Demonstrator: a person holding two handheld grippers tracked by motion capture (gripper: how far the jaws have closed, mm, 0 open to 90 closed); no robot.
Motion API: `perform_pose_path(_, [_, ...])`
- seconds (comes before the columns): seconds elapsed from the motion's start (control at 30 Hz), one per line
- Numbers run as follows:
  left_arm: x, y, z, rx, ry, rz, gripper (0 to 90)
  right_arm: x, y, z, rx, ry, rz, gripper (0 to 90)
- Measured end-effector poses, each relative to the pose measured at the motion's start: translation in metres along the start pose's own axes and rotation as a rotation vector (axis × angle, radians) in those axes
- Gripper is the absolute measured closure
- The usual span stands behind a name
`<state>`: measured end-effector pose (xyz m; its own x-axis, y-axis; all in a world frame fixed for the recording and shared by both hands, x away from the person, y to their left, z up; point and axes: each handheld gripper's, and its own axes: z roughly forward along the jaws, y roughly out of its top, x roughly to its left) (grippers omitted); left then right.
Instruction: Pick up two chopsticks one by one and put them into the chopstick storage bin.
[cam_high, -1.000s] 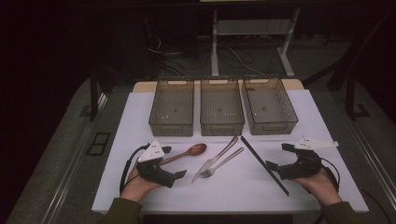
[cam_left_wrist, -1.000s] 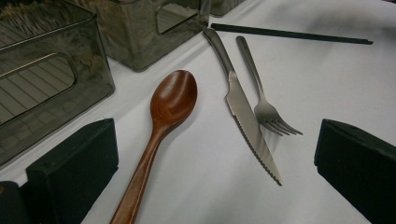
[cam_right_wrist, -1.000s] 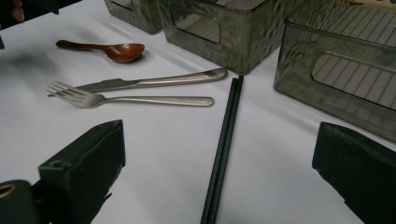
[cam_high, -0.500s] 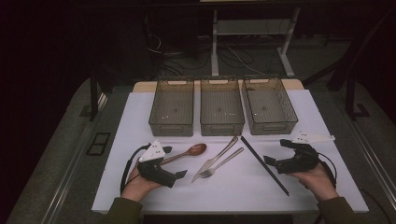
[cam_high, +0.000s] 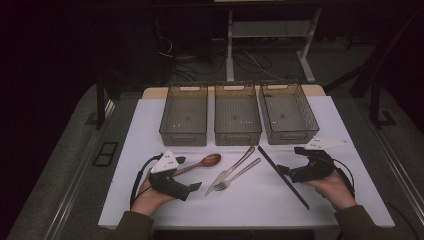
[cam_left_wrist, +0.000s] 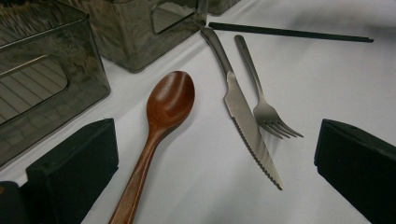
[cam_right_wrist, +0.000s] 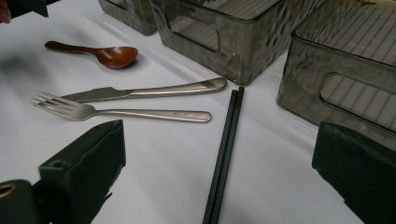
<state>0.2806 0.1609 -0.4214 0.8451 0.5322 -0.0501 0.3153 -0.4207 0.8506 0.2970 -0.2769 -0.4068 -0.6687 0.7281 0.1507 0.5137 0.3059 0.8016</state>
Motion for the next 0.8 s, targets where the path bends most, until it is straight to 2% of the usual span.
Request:
perform_pose_path(0.27, [0.000, 0.000, 0.001, -0.003, -0.001, 0.003, 0.0, -0.001, 0.003, 0.013, 0.040, -0.005, -0.001, 3.0])
perform_pose_path(0.33, [0.000, 0.001, 0.000, -0.010, 0.002, -0.002, 0.0, -0.001, 0.002, 0.013, 0.046, -0.013, 0.000, 12.5])
perform_pose_path(0.43, [0.000, 0.001, 0.000, -0.005, 0.003, 0.000, 0.0, -0.001, 0.002, 0.013, 0.060, -0.012, 0.001, 15.1])
perform_pose_path(0.53, [-0.001, 0.001, 0.001, -0.007, 0.002, -0.001, 0.0, -0.001, 0.000, 0.014, 0.101, -0.017, 0.011, 22.2])
perform_pose_path(0.63, [-0.001, 0.002, 0.001, -0.006, 0.002, 0.002, 0.0, 0.000, -0.001, 0.016, 0.113, -0.019, 0.011, 24.2])
perform_pose_path(0.8, [0.000, 0.001, 0.001, -0.005, 0.002, 0.000, 0.0, 0.000, -0.004, 0.017, 0.140, -0.016, 0.005, 37.8])
